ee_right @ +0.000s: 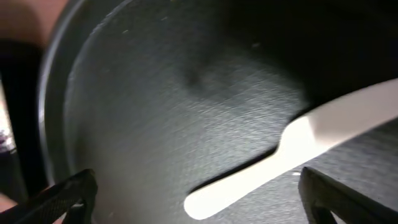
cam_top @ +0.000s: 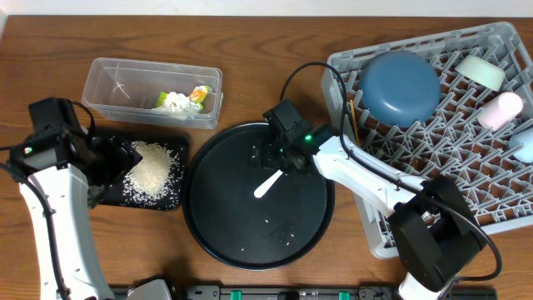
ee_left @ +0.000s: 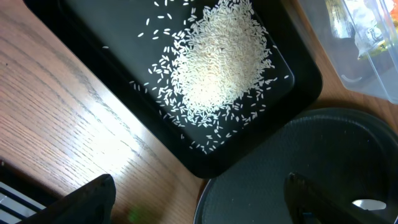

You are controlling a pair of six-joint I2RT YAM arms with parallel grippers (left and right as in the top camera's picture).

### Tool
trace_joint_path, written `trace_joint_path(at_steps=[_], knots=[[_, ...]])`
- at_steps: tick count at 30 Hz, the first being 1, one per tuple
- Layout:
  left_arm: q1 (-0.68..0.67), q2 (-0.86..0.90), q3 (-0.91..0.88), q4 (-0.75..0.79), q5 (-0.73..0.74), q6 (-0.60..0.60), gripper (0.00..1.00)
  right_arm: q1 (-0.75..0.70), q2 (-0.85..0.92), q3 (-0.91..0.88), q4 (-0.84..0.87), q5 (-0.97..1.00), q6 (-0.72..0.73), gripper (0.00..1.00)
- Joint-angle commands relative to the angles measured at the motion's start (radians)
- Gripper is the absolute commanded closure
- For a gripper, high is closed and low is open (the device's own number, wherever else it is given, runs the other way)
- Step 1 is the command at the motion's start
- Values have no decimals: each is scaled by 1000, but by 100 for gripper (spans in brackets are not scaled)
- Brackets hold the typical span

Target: Sort waste into correct bins and load items into the dishwasher rack

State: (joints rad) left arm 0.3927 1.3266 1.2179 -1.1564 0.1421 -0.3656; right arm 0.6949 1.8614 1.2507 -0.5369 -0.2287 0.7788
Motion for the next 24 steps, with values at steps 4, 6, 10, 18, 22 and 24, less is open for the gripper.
trace_joint_path(at_steps=[4,6,10,18,22,24], knots=[[5,3,-6,-6,-12,5,12,5,2,13,-112,101,328,1],[5,3,-6,-6,-12,5,12,3,2,13,-187,154,447,1],[5,3,-6,-10,-12,5,13,-7,2,14,-242,214,519,5],[3,3,-6,-10,-12,5,12,-24,6,32,-194,183,524,12],[3,3,-6,-10,-12,5,12,-36,27,114,-243,183,502,11],[3,3,-6,-10,-12,5,12,-45,64,192,-308,174,477,9]])
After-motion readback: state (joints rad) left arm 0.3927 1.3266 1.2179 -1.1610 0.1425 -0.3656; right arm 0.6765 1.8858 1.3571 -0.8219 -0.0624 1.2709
